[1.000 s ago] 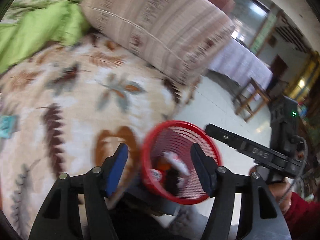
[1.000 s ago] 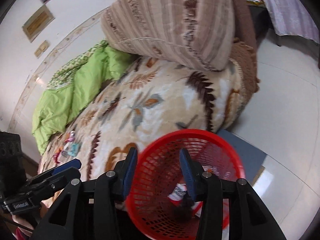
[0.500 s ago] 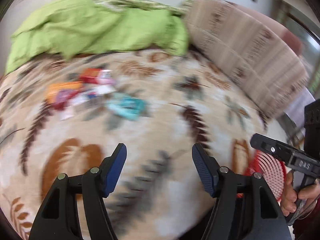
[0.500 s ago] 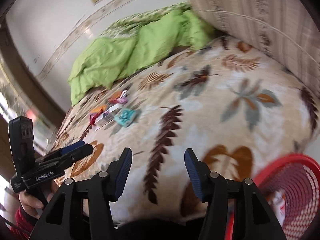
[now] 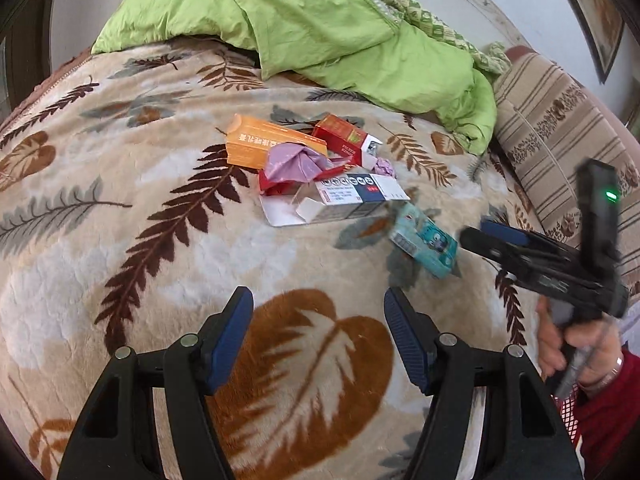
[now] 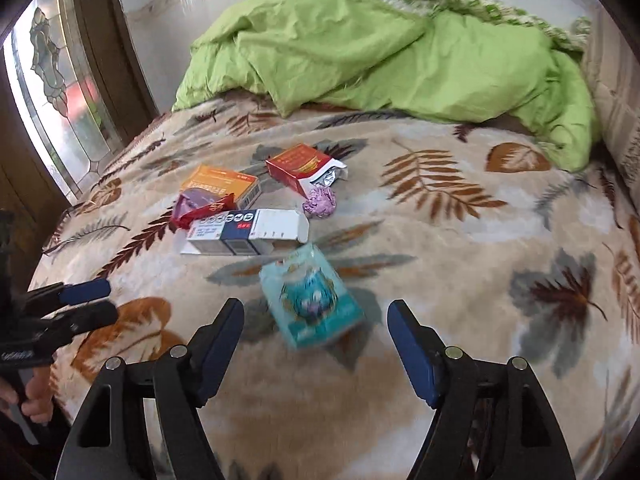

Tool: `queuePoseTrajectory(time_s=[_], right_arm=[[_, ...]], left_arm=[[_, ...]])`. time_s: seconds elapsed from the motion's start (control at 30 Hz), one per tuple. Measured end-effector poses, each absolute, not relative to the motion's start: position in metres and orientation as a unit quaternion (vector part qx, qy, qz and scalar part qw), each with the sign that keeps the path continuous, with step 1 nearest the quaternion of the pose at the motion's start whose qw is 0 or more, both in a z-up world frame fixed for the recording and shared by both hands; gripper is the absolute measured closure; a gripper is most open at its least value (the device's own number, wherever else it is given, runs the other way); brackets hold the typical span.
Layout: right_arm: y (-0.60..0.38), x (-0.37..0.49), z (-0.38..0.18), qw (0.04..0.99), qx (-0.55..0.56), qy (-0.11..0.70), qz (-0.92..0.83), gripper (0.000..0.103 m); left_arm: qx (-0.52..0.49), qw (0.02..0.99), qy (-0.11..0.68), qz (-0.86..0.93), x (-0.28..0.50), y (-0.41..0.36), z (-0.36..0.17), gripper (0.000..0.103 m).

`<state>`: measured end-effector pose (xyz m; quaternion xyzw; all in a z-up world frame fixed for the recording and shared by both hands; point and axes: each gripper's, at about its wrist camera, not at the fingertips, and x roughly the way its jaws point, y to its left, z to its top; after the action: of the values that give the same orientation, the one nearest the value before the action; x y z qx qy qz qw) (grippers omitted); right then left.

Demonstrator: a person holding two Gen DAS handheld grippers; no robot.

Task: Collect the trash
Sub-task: 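Move both tools back over the trash on the bed, then grasp the teal wrapper packet with the right tool, then grasp the white-and-blue medicine box with the left tool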

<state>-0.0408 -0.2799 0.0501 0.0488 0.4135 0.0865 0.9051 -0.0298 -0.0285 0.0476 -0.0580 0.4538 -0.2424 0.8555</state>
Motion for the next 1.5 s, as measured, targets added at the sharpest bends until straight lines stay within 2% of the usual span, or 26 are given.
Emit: queuePoseTrajectory(time_s=[0.23, 0.27, 0.3, 0.37, 0.4, 0.47, 0.5, 0.7, 0.97, 1.13, 1.4, 1.5], right_arm=[[-0.270, 0.004, 0.017, 0.882, 0.038, 0.459, 0.096, 0.026], [-0.268, 0.002, 0.014, 0.879, 0.048, 0.464, 0.101, 0.029], [-0.266, 0.001, 0.012, 0.876, 0.054, 0.468, 0.101, 0.046], [-0.263, -0.010, 0.011, 0.873, 0.083, 0.470, 0.105, 0.051], [-0.262, -0.017, 0.013, 0.872, 0.100, 0.467, 0.109, 0.059], [-0.261, -0.031, 0.017, 0.870, 0.133, 0.462, 0.110, 0.070], [-0.261, -0.040, 0.020, 0.869, 0.152, 0.458, 0.107, 0.072], [-0.268, -0.099, 0.034, 0.876, 0.222, 0.424, 0.052, 0.072], [-0.315, -0.150, 0.032, 0.873, 0.286, 0.389, -0.067, 0.072], [-0.325, -0.157, 0.036, 0.876, 0.297, 0.372, -0.080, 0.072], [-0.322, -0.158, 0.038, 0.882, 0.297, 0.360, -0.071, 0.072], [-0.323, -0.160, 0.039, 0.885, 0.290, 0.357, -0.075, 0.072]], left_arm=[[-0.054, 0.848, 0.456, -0.264, -0.003, -0.040, 0.049, 0.036], [-0.050, 0.845, 0.459, -0.269, 0.002, -0.043, 0.048, 0.036], [-0.046, 0.845, 0.459, -0.269, 0.006, -0.046, 0.046, 0.036], [-0.034, 0.845, 0.459, -0.273, 0.015, -0.054, 0.044, 0.036], [-0.030, 0.844, 0.460, -0.275, 0.018, -0.057, 0.042, 0.036], [-0.022, 0.846, 0.457, -0.275, 0.030, -0.064, 0.040, 0.036], [-0.020, 0.847, 0.456, -0.271, 0.035, -0.066, 0.038, 0.036], [-0.011, 0.837, 0.466, -0.287, 0.051, -0.092, 0.022, 0.036], [0.010, 0.777, 0.445, -0.445, -0.020, -0.132, 0.054, 0.036], [-0.005, 0.810, 0.430, -0.399, -0.016, -0.119, 0.077, 0.036], [0.094, 0.853, 0.437, -0.270, 0.029, -0.160, 0.057, 0.036], [0.121, 0.845, 0.451, -0.262, 0.039, -0.176, 0.040, 0.044]])
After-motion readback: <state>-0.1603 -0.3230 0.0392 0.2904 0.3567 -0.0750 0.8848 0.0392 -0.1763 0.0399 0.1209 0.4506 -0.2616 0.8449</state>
